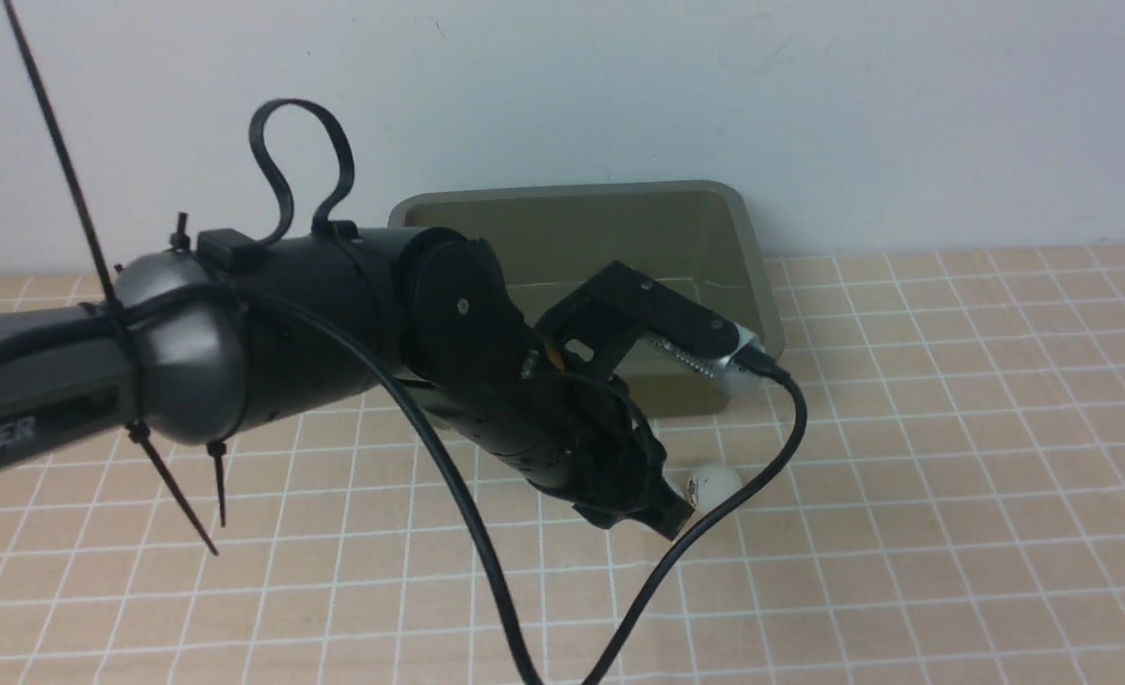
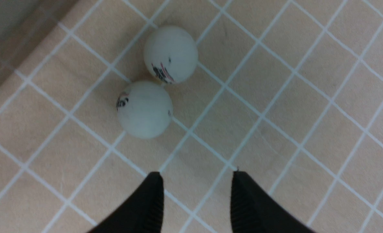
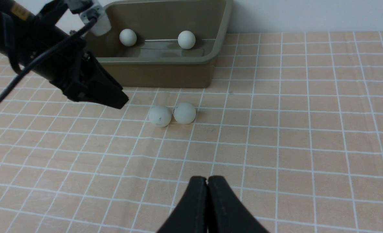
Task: Put the table tennis balls into the box on the light coffee tablecloth.
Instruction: 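Reach for and grasp a ping pong ball on the table beside the basket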
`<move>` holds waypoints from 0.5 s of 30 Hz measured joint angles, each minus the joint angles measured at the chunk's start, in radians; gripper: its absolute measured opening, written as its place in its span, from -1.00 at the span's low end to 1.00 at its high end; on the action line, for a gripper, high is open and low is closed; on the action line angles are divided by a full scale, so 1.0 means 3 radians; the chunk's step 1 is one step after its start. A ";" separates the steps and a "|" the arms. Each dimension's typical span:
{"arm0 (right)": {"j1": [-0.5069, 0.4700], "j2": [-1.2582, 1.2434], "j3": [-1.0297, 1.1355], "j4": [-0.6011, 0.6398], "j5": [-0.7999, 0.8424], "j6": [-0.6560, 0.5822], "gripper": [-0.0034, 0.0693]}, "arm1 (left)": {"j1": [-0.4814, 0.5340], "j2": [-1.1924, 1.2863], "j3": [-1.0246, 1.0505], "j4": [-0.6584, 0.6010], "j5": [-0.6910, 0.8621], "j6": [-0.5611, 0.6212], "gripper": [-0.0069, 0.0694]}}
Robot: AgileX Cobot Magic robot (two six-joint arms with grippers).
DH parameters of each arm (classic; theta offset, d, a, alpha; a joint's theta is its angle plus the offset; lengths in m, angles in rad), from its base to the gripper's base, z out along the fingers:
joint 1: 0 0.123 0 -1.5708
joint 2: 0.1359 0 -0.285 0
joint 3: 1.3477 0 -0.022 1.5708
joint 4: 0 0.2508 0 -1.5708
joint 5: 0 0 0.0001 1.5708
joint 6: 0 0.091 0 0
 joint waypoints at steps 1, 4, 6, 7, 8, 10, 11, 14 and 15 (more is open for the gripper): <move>0.0000 0.0000 0.0000 0.0000 0.0000 0.0000 -0.96 | 0.0000 0.0000 -0.0004 -0.0004 -0.0009 0.0000 -0.10; 0.0000 0.0000 0.0000 0.0040 0.0000 0.0011 -0.96 | 0.0000 0.0189 -0.0026 -0.0044 -0.0160 0.0142 0.12; 0.0000 0.0000 0.0000 0.0064 0.0000 0.0011 -0.96 | 0.0000 0.0333 -0.0045 -0.0050 -0.0254 0.0200 0.19; 0.0000 0.0000 0.0000 0.0068 0.0000 0.0011 -0.96 | 0.0000 0.0375 -0.0051 -0.0051 -0.0267 0.0216 0.20; 0.0000 0.0000 0.0000 0.0077 0.0000 0.0011 -0.96 | 0.0000 0.0456 -0.0073 -0.0051 -0.0309 0.0255 0.21; 0.0000 0.0000 0.0000 0.0077 0.0000 0.0011 -0.96 | 0.0000 0.0562 -0.0107 -0.0054 -0.0370 0.0286 0.21; 0.0000 0.0000 0.0000 0.0077 0.0000 0.0011 -0.96 | 0.0000 0.0652 -0.0134 -0.0054 -0.0439 0.0335 0.21; 0.0000 0.0000 0.0000 0.0077 0.0000 0.0011 -0.96 | 0.0000 0.0801 -0.0194 -0.0062 -0.0569 0.0473 0.21; 0.0000 0.0000 0.0000 0.0077 0.0000 0.0011 -0.96 | 0.0000 0.0829 -0.0197 -0.0065 -0.0597 0.0511 0.21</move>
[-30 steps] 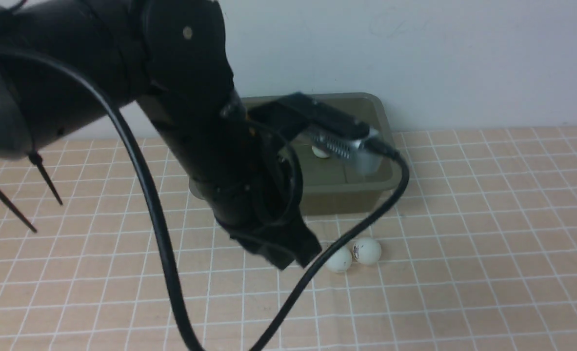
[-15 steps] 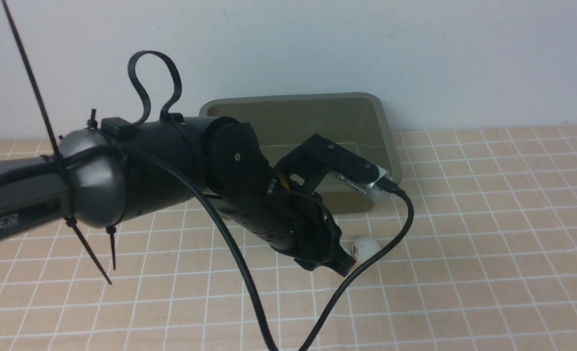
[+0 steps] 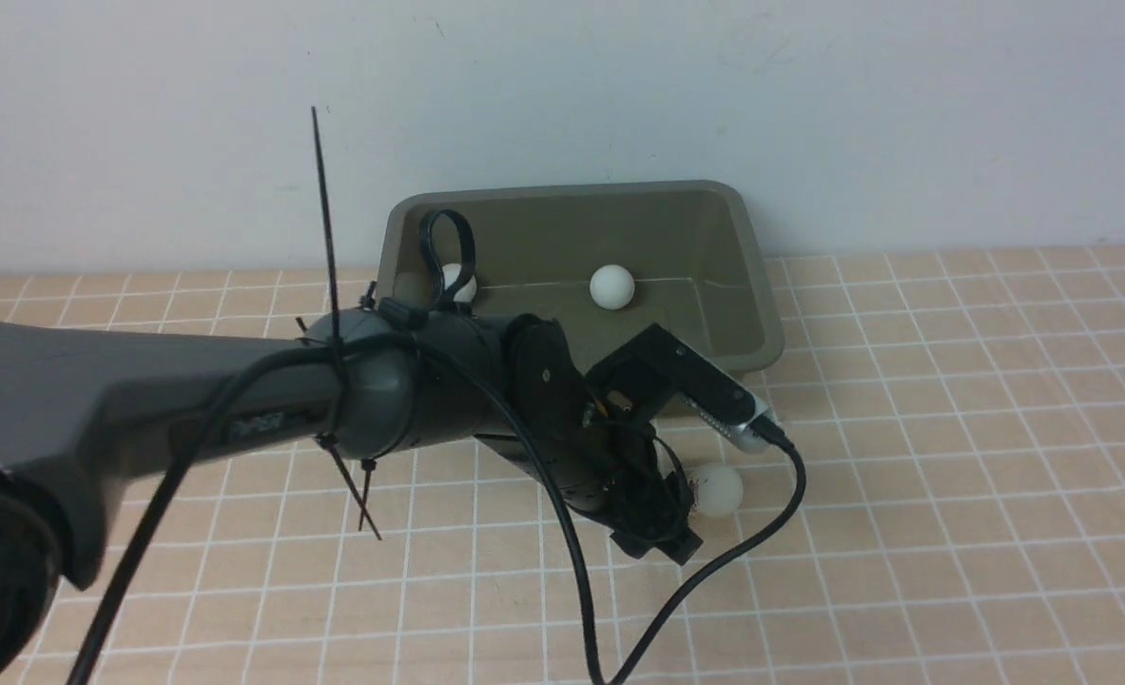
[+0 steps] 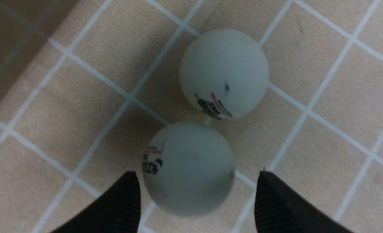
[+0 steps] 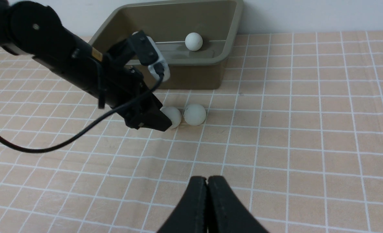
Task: Put the table tennis balls into the box on the light coffee tablecloth.
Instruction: 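Reach for and grasp a ping pong ball on the table beside the basket, then drop the ball into the bin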
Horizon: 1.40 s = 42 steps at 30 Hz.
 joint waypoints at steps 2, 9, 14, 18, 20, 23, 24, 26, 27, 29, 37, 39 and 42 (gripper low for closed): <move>0.0000 0.0000 0.0000 0.0011 0.0000 0.0000 -0.96 | 0.0000 0.0066 -0.0017 -0.0003 -0.0073 0.0113 0.21; 0.0000 0.0000 0.0000 0.0014 0.0000 0.0000 -0.96 | 0.0000 0.0119 -0.0031 -0.0013 -0.0158 0.0222 0.01; 0.0000 0.0000 0.0000 0.0014 0.0000 0.0000 -0.96 | 0.0000 -0.0171 -0.0162 -0.0013 0.0461 0.0230 0.02; 0.0000 0.0000 0.0000 0.0014 0.0000 0.0000 -0.96 | 0.0000 -0.0462 -0.0366 -0.0041 0.0914 0.0234 0.02; 0.0000 0.0000 0.0000 0.0022 0.0000 0.0000 -0.96 | -0.0004 -0.0592 -0.0504 -0.0051 0.0976 0.0258 0.02; 0.0000 0.0000 0.0000 0.0022 0.0000 0.0000 -0.96 | 0.0013 -0.0653 -0.0627 0.0039 0.0826 0.0300 0.02; 0.0000 0.0000 0.0000 0.0025 0.0000 0.0000 -0.96 | 0.0039 -0.0653 -0.0659 0.0089 0.0714 0.0303 0.02; 0.0000 0.0000 0.0000 0.0038 0.0000 0.0000 -0.96 | 0.0121 -0.0628 -0.0666 0.0158 0.0547 0.0303 0.02; 0.0000 0.0000 0.0000 0.0051 0.0000 0.0000 -0.96 | 0.0182 -0.0610 -0.0666 0.0197 0.0482 0.0303 0.02; 0.0000 0.0000 0.0000 0.0064 0.0000 0.0000 -0.96 | 0.0284 -0.0574 -0.0669 0.0246 0.0411 0.0321 0.02; 0.0000 0.0000 0.0000 0.0099 0.0000 0.0002 -0.96 | 0.0884 -0.0235 -0.0673 0.0271 0.0072 0.0276 0.24; 0.0000 0.0000 0.0000 0.0103 0.0000 0.0002 -0.96 | 0.0944 -0.0230 -0.0681 0.0226 0.0143 0.0168 0.31; 0.0000 0.0000 0.0000 0.0103 0.0000 0.0002 -0.96 | 0.0951 -0.0306 -0.0764 0.0134 0.0463 -0.0014 0.33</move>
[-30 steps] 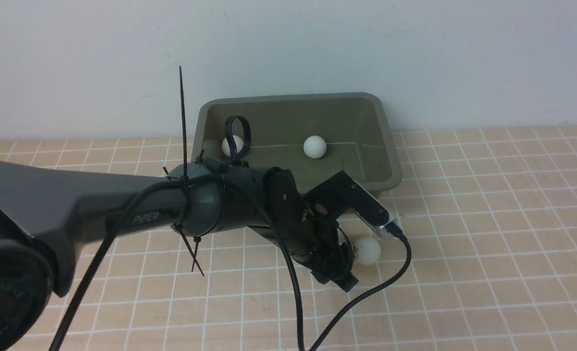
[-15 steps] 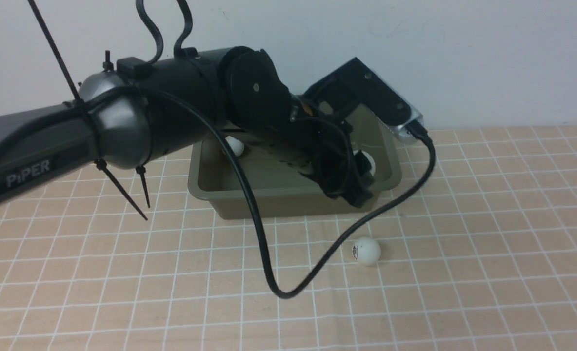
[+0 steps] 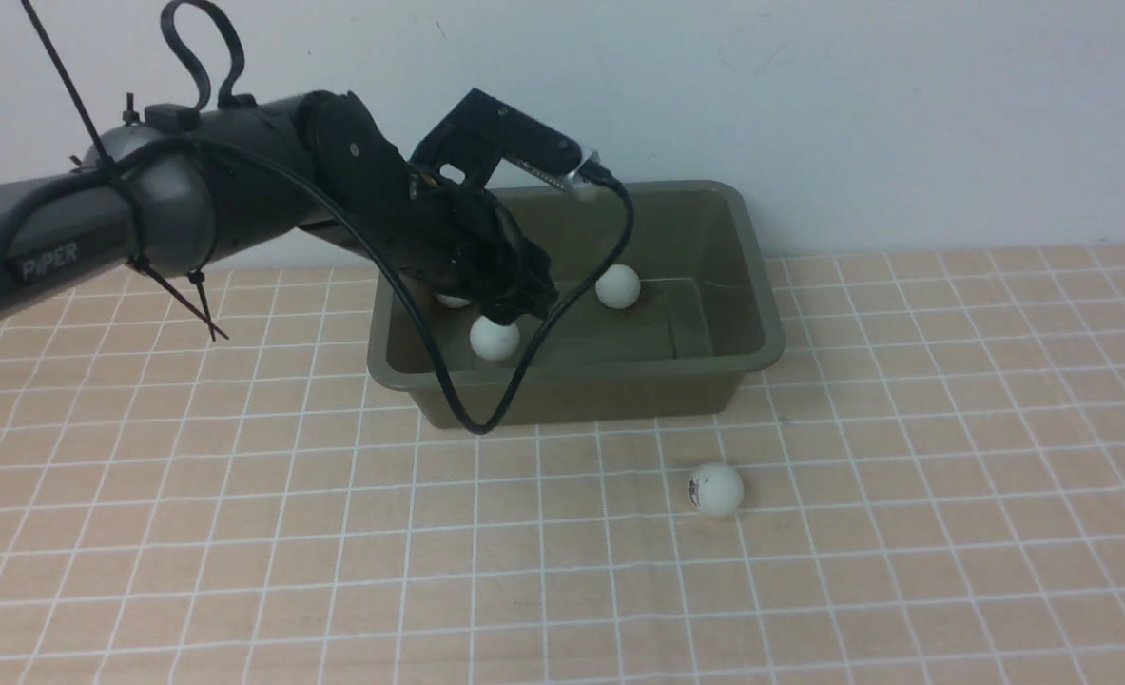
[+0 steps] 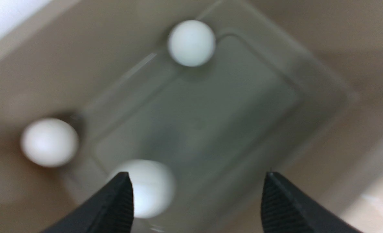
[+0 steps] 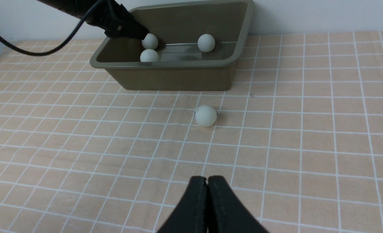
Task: Put the table tennis balls into the box on the light coffee tablecloth.
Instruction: 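Drop the ball into the bin, then reach for and grasp a ping pong ball on the table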
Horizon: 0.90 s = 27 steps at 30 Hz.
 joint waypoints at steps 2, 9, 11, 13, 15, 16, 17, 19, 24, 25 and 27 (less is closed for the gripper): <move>0.0000 0.0000 0.0000 0.0000 0.0000 0.0000 -0.96 | -0.0021 -0.0066 -0.0047 -0.0064 0.0220 -0.0084 0.31; 0.0000 0.0000 0.0000 -0.0030 0.0000 0.0000 -0.96 | -0.0354 -0.0333 -0.0184 -0.0433 0.1400 -0.0099 -0.05; 0.0000 0.0000 0.0000 -0.0058 0.0000 0.0000 -0.96 | -0.0466 -0.0310 -0.0184 -0.0424 0.1624 -0.0047 -0.15; 0.0000 0.0000 0.0000 -0.0081 0.0000 0.0000 -0.96 | -0.0536 -0.0272 -0.0184 -0.0407 0.1747 -0.0043 -0.20; 0.0000 0.0000 0.0000 -0.0087 0.0000 0.0000 -0.96 | -0.0648 -0.0193 -0.0184 -0.0344 0.1857 -0.0039 -0.24; 0.0000 0.0000 0.0000 -0.0091 0.0000 0.0000 -0.96 | -0.0694 -0.0152 -0.0184 -0.0303 0.1866 -0.0035 -0.25; 0.0000 0.0000 0.0000 -0.0091 0.0000 0.0000 -0.96 | -0.0751 -0.0111 -0.0184 -0.0247 0.1860 -0.0035 -0.26; 0.0000 0.0000 0.0000 -0.0091 0.0000 0.0000 -0.96 | -0.0870 -0.0036 -0.0184 -0.0107 0.1809 -0.0021 -0.26; 0.0000 0.0000 0.0000 -0.0098 0.0000 0.0000 -0.96 | -0.1099 0.0156 -0.0141 0.0224 0.1583 -0.0064 -0.26; 0.0000 0.0000 0.0000 -0.0098 0.0000 0.0000 -0.96 | -0.1134 0.0211 -0.0134 0.0305 0.1493 -0.0077 -0.25; 0.0000 0.0000 0.0000 -0.0101 0.0000 0.0000 -0.96 | -0.1145 0.0252 -0.0134 0.0342 0.1403 -0.0077 -0.22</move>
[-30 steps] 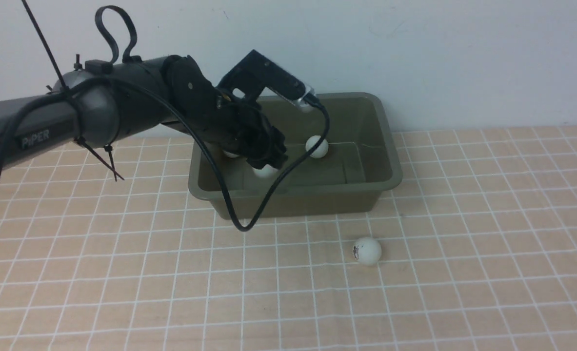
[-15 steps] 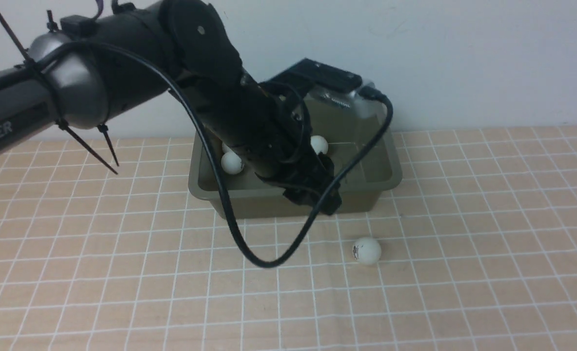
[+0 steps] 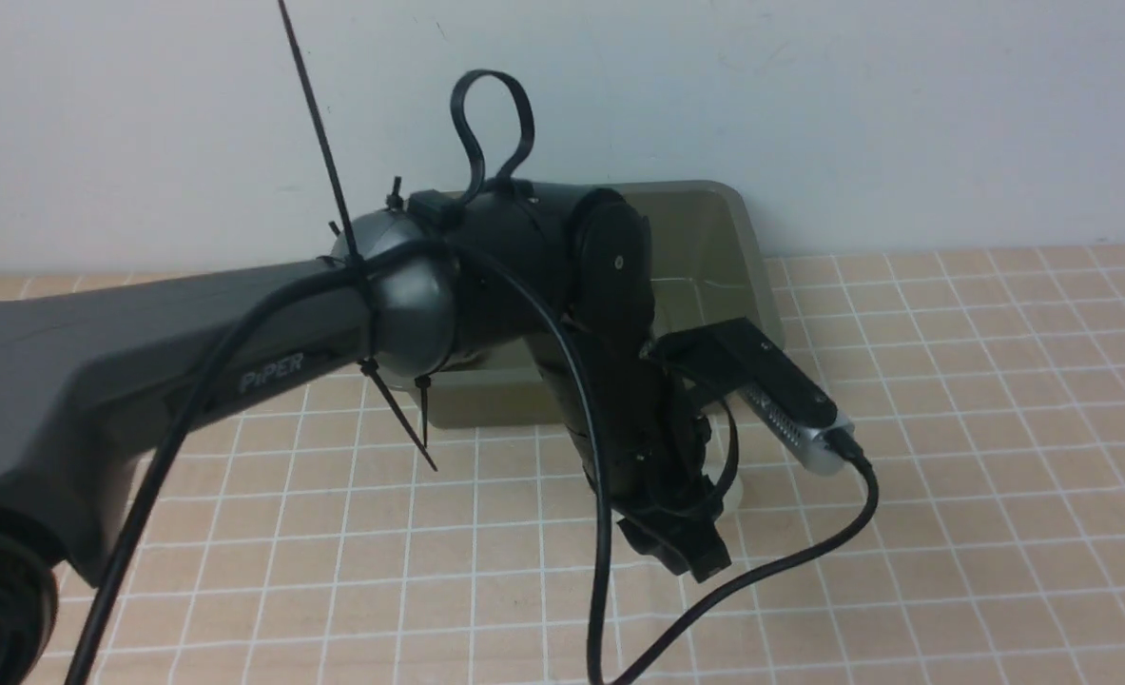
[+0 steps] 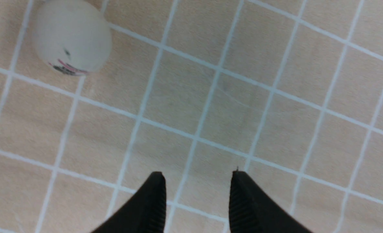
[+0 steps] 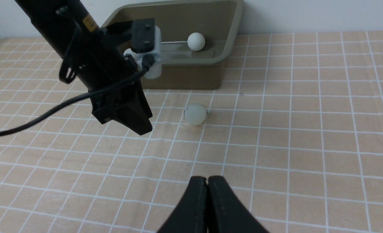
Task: Put the table tennis balls into the box on the light coffee tablecloth.
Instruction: 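Reach for and grasp a ping pong ball on the table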
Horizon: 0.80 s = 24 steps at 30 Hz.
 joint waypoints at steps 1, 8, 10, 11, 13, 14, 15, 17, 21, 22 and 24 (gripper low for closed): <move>0.0000 0.0000 0.0000 0.0000 0.0000 0.0000 -0.96 | -0.0004 0.0012 0.0000 0.0008 -0.0065 0.0000 -0.21; 0.0000 0.0000 0.0000 -0.0003 0.0000 -0.0025 -0.96 | -0.0004 0.0035 0.0000 -0.0045 -0.0201 -0.0061 -0.12; 0.0000 0.0000 0.0000 -0.0003 0.0000 -0.0061 -0.96 | -0.0004 0.0035 -0.0007 -0.0045 -0.0174 -0.0064 -0.12; 0.0000 0.0000 0.0000 -0.0003 0.0000 -0.0088 -0.96 | -0.0004 0.0035 -0.0015 -0.0033 -0.0162 -0.0064 -0.12; 0.0000 0.0000 0.0000 -0.0003 0.0000 -0.0125 -0.96 | -0.0004 0.0035 -0.0030 -0.0023 -0.0146 -0.0068 -0.12; 0.0000 0.0000 0.0000 -0.0003 0.0000 -0.0128 -0.96 | -0.0004 0.0035 -0.0030 -0.0013 -0.0139 -0.0072 -0.12; 0.0000 0.0000 0.0000 -0.0003 0.0000 -0.0128 -0.96 | -0.0004 0.0035 -0.0030 -0.0005 -0.0131 -0.0072 -0.12; 0.0000 0.0000 0.0000 -0.0003 0.0000 -0.0144 -0.96 | -0.0004 0.0021 -0.0030 0.0041 -0.0024 -0.0093 -0.21; 0.0000 0.0000 0.0000 0.0034 0.0000 -0.0253 -0.96 | -0.0004 -0.0126 -0.0030 0.0108 0.0187 -0.0100 -0.42; 0.0000 0.0000 0.0000 0.0050 0.0000 -0.0286 -0.96 | -0.0004 -0.0153 -0.0030 0.0109 0.0206 -0.0100 -0.45; 0.0000 0.0000 0.0000 0.0119 0.0000 -0.0411 -0.96 | -0.0004 -0.0394 -0.0030 0.0118 0.0294 -0.0108 -0.65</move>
